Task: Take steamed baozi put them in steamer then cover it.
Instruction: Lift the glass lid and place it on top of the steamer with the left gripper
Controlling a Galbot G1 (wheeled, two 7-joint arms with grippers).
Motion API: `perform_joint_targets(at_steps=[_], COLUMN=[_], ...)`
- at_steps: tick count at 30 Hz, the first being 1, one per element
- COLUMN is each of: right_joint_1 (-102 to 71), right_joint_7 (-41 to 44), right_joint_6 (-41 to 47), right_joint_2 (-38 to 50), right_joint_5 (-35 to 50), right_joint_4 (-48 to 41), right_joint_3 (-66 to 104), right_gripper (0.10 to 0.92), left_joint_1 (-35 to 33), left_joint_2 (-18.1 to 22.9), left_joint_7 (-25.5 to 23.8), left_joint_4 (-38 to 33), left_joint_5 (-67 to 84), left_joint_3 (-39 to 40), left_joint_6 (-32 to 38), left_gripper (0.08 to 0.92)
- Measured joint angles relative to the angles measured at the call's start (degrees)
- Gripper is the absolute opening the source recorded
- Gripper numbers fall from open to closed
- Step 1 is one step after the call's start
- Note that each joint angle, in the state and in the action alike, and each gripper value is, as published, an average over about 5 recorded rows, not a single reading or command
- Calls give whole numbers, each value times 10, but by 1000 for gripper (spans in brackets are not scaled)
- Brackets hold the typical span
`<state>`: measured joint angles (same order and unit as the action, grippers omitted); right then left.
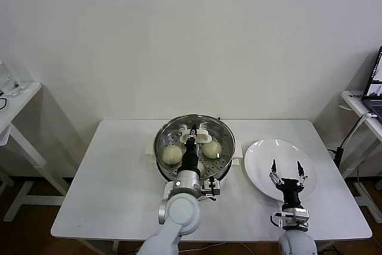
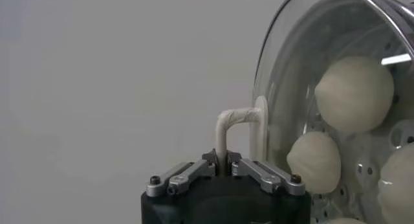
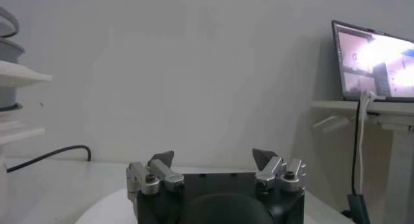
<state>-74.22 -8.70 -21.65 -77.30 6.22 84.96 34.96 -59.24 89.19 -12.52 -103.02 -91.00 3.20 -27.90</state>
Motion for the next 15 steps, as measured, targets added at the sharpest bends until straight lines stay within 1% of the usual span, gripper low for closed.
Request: perform_joint_targets(at_steps=[15], right_joint_1=[0], right_joint_7=[3], right_joint_6=[-4], right_joint_2=[-2], right_joint_5=[-1], right_joint_4=[-2], right_joint_3=[0], right_gripper=[823], left_joint_1=[6], left_joint_2=[3], left_joint_7=[3], left_joint_4=[18], left_joint_5=[-25], left_joint_3=[-8], left_joint_6=[11], left_gripper=[186])
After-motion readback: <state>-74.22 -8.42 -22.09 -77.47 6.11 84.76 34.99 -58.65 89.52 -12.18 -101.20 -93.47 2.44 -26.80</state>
